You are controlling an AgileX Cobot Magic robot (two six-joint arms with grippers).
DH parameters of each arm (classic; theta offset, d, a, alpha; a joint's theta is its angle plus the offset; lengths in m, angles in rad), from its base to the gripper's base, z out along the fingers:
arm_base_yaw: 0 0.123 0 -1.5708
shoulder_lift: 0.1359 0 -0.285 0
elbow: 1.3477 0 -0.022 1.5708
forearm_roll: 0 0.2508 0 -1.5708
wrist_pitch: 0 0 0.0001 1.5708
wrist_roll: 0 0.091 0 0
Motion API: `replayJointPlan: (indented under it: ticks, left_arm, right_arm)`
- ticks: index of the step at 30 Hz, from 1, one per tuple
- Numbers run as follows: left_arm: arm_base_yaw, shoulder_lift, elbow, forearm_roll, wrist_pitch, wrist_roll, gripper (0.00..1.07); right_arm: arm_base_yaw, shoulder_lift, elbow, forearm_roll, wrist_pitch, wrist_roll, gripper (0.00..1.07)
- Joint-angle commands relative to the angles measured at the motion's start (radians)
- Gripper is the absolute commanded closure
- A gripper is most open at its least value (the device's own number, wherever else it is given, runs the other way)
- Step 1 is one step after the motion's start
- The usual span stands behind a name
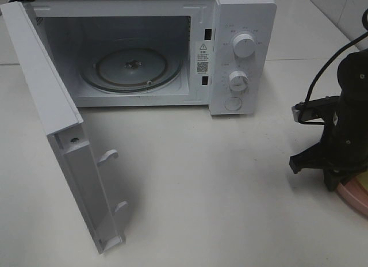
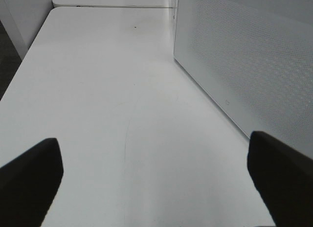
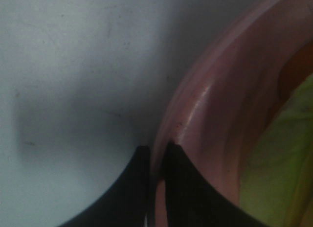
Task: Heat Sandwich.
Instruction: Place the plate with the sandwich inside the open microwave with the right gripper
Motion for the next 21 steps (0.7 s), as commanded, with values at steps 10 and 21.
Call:
replayJointPlan:
  ticks: [10,21]
  left_arm:
    - [-0.002,-0.026,0.003,-0.010,-0.005,0.000,0.10]
    - [-0.002,-0.026,0.003,-0.010,-0.005,0.000,0.10]
  right_arm:
    - [0.102,-0.075,0.000,-0.123,0.125,0.082,1.07]
    - [0.245,-0.152,0.001,-0.163,0.246,0.088,1.07]
